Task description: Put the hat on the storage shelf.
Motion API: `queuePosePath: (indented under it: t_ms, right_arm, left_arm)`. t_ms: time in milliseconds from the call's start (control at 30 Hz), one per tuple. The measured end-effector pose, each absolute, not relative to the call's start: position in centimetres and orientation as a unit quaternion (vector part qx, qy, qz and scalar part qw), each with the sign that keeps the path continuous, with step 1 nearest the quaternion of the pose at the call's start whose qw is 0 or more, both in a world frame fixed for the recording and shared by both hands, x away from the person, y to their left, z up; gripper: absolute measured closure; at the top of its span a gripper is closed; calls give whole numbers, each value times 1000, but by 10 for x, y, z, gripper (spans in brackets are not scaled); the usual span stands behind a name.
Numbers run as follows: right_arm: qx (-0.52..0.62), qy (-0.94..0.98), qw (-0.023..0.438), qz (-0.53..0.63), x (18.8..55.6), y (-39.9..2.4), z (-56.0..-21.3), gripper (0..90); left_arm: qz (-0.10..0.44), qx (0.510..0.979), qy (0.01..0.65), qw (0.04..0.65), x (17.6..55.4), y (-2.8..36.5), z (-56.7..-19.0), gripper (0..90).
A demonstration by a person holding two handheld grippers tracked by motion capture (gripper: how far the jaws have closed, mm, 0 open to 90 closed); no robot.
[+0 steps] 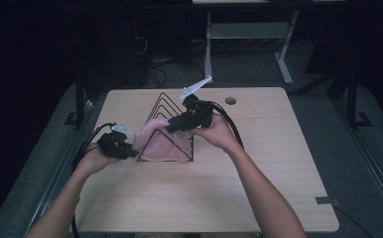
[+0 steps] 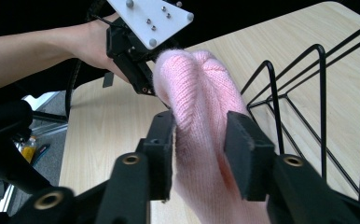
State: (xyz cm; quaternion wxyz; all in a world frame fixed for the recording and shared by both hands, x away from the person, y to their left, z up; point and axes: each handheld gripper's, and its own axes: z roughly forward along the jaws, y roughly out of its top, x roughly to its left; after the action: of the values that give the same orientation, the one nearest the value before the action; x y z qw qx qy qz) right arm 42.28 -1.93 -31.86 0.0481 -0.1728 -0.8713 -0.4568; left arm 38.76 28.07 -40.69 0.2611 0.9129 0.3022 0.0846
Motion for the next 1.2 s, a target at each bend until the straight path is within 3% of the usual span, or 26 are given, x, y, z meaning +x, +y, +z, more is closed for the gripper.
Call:
queuePosePath:
  t_ms: [200, 467, 1200]
  right_arm:
    - [-179, -864, 38, -468, 417, -27, -315, 513]
    - [-186, -859, 27, -475, 414, -40, -309, 471]
    - [-233, -847, -21, -477, 404, -103, -300, 341]
  left_arm:
    - [94, 912, 301, 264, 381, 286, -397, 645]
    - [97, 909, 307, 266, 379, 290, -394, 628]
    - [101, 897, 318, 290, 367, 297, -383, 472]
